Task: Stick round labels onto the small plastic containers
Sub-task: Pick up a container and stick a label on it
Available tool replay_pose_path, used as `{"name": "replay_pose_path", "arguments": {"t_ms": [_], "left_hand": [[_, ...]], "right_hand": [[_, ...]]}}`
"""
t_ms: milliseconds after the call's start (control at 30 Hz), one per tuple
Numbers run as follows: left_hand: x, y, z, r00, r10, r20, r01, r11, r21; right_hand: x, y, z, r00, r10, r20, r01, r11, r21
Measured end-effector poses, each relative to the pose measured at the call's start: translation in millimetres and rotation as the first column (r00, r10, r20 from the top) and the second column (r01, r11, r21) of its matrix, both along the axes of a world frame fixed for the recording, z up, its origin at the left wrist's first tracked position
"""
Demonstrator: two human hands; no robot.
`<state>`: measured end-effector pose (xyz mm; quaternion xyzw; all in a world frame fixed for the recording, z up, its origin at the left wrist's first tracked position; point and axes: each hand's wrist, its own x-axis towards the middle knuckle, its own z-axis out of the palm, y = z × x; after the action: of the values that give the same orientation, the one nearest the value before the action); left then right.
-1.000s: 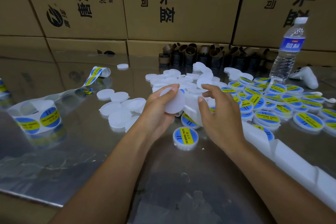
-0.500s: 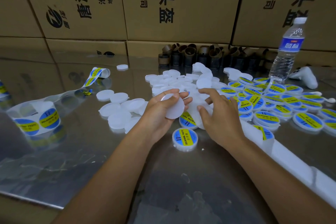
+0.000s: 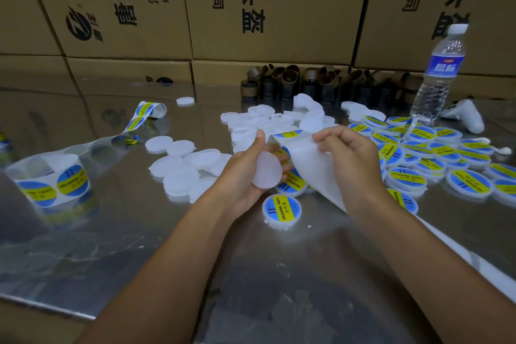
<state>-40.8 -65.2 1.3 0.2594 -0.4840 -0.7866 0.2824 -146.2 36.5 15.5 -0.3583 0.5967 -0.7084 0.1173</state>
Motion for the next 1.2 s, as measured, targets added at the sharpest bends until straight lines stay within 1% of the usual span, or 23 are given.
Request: {"name": "replay_pose_path", "arguments": {"t_ms": [100,200,300,367,400,467,500,567,667,800,900,1067,1200], "left_hand": [[0,-1,1,0.995,0.094,-0.03,-0.093,0.995,0.03],[0,-1,-1,0.988,0.151,-0.022,-0.151,0.988,0.007],[2,-2,-1,0.981,0.185,-0.058,-0.186,0.983,-0.004],[2,-2,1,0.974,0.212,-0.086,-0.215,0.976,-0.035],[2,-2,1,0.97,0.225,-0.096,-0.231,0.972,-0.052],[2,-1,1,0.963,0.234,-0.131,-0.246,0.965,-0.086],[2,-1,1,0.962,0.225,-0.157,-0.243,0.964,-0.105],[2,-1,1,0.961,0.199,-0.192,-0.227,0.965,-0.135],[2,0,-1,0.973,0.139,-0.183,-0.175,0.964,-0.201],[2,3,-5,0.99,0.036,-0.14,-0.077,0.951,-0.3],[2,4,-5,0.994,0.025,-0.103,-0.058,0.942,-0.33],[1,5,-5,0.997,0.026,-0.077,-0.05,0.941,-0.335],[1,6,-3,0.998,0.021,-0.052,-0.035,0.955,-0.295]], "right_hand": [[3,2,0,0.996,0.08,-0.047,-0.077,0.996,0.053],[5,2,0,0.991,0.091,-0.093,-0.081,0.991,0.108],[6,1,-2,0.988,0.025,-0.152,-0.006,0.992,0.125],[7,1,-6,0.953,-0.069,-0.296,0.117,0.982,0.148],[8,2,-8,0.906,-0.115,-0.407,0.197,0.967,0.165],[9,3,-13,0.748,-0.174,-0.64,0.343,0.928,0.148],[9,3,-15,0.67,-0.191,-0.717,0.383,0.917,0.113],[11,2,-16,0.576,-0.216,-0.788,0.415,0.908,0.055],[12,2,-14,0.52,-0.247,-0.818,0.423,0.906,-0.005],[11,2,-12,0.49,-0.281,-0.825,0.391,0.917,-0.079],[9,1,-14,0.461,-0.276,-0.843,0.368,0.924,-0.101],[7,1,-14,0.438,-0.309,-0.844,0.373,0.917,-0.142],[5,1,-16,0.438,-0.288,-0.852,0.384,0.917,-0.112]]}}
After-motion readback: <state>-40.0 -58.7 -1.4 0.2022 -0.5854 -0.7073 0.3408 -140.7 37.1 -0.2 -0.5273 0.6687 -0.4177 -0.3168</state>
